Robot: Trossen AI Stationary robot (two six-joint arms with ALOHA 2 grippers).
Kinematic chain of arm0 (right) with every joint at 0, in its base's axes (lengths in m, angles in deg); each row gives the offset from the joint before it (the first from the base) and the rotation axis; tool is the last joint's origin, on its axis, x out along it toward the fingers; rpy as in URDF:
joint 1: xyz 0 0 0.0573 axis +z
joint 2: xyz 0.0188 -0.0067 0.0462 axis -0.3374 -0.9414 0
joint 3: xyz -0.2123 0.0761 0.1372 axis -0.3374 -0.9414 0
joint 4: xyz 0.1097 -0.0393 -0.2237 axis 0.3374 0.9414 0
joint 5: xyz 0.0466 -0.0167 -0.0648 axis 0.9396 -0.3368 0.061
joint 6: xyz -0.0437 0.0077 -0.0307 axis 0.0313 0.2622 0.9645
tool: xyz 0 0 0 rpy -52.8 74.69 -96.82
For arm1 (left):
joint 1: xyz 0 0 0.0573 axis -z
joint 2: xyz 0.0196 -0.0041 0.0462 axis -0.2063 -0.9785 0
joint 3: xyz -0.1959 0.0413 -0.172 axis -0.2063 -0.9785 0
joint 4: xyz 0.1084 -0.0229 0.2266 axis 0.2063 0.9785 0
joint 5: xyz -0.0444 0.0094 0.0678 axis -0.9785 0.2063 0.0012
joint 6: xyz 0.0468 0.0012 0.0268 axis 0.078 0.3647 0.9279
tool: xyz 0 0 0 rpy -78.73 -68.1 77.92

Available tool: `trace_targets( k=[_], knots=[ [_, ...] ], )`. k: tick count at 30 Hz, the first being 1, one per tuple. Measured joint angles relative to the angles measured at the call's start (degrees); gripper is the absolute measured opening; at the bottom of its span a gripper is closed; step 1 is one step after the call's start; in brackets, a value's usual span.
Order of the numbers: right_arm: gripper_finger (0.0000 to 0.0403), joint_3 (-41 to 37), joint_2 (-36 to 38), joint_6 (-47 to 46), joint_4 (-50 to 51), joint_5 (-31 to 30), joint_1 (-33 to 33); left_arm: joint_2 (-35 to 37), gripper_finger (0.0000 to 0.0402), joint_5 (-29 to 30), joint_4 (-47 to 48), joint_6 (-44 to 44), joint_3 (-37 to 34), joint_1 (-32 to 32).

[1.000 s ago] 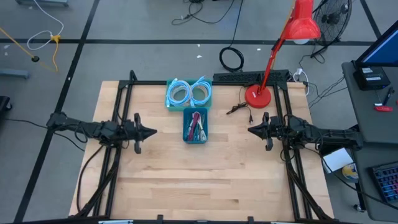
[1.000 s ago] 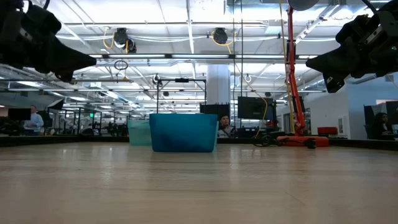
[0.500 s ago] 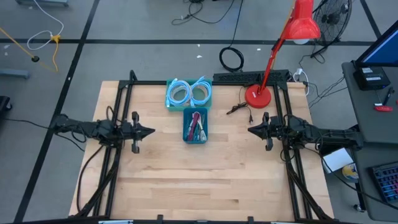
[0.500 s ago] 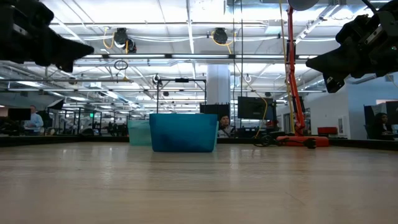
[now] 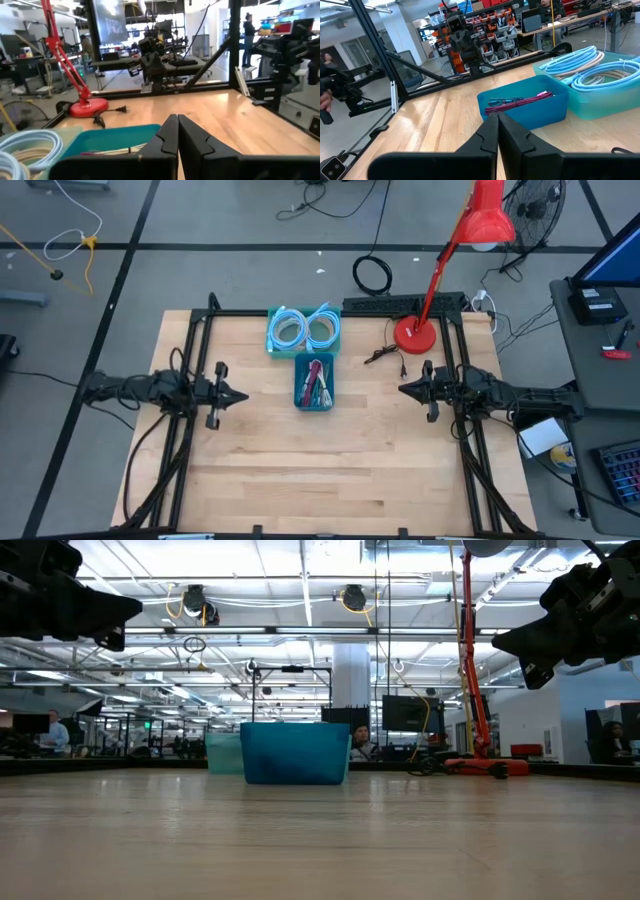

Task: Pick & Place USB Port
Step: Return to Home Position

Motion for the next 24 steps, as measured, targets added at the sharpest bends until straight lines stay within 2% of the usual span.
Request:
trace_targets(
  k=[5,11,17,22,24],
  knots=[
    [0.0000,0.00,0.00,0.00,0.00,0.00,0.02,0.01,0.0008,-6.28,-2.09,-0.88,0.00,-5.15],
    [0.0000,0.00,0.00,0.00,0.00,0.00,0.02,0.01,0.0014,-6.49,-7.11,-1.48,0.04,-8.18],
    [0.0000,0.00,0.00,0.00,0.00,0.00,0.02,-0.01,0.0003,-6.58,-4.48,-1.38,0.04,-8.61],
    [0.0000,-0.01,0.00,0.00,0.00,0.00,0.01,-0.02,0.0016,-7.38,2.53,-2.23,0.09,-8.59],
    [0.0000,0.00,-0.02,0.00,0.00,0.00,0.02,-0.43,0.0018,-5.98,2.68,-3.08,0.09,-8.59]
  ],
)
